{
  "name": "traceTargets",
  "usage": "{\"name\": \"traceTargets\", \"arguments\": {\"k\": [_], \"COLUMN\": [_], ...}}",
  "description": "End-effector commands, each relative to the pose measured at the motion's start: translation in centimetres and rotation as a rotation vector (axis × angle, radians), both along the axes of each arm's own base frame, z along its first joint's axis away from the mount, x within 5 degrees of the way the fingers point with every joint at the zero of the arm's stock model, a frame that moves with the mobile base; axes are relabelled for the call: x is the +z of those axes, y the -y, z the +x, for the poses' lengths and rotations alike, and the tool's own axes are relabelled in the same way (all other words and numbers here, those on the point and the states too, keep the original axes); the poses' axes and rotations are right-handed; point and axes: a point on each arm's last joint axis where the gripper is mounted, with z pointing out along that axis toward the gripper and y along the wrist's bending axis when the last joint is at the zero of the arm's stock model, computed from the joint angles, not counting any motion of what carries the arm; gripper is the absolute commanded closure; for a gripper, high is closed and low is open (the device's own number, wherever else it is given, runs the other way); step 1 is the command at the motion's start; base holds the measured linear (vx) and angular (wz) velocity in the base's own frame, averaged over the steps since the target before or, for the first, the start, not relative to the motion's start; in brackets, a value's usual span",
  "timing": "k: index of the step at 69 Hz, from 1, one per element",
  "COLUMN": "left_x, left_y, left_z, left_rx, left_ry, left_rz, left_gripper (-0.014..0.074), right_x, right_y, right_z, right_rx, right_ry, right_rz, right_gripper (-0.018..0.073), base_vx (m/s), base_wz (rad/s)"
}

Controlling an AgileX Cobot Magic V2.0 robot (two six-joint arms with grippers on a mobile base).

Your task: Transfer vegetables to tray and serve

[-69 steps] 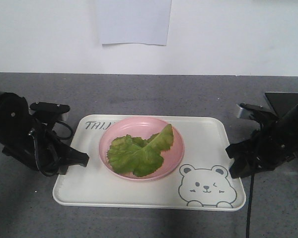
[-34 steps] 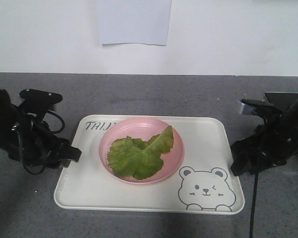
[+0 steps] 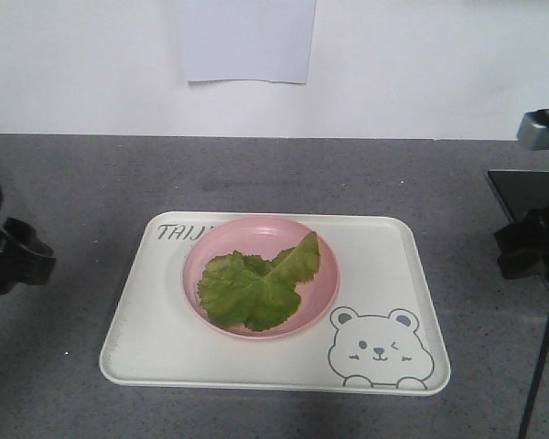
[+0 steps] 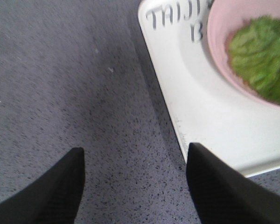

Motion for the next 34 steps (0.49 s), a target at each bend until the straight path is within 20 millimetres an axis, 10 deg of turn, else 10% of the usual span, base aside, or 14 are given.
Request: {"name": "traceTargets", "arguments": {"k": [1,34], "left_x": [2.8,-1.7], "left_y": [-0.5,-1.1], "left_z": [-1.7,-6.7], "left_rx": [-0.008,-0.058], "left_ry": [0.158,0.196], "left_rz": [-0.065,-0.218], "left_gripper": [0.0136,0.0367], "right_x": [1.9,-0.7], "right_y": [-0.1,0.3], "right_z": [-2.6,-12.4], "right_rx": [-0.008,-0.041], "right_ry": [0.139,0.416], "right_rz": [0.001,-0.029], "right_gripper": [0.0269,0.0269], "base_vx": [0.00,0.00], "base_wz": [0.00,0.00]}}
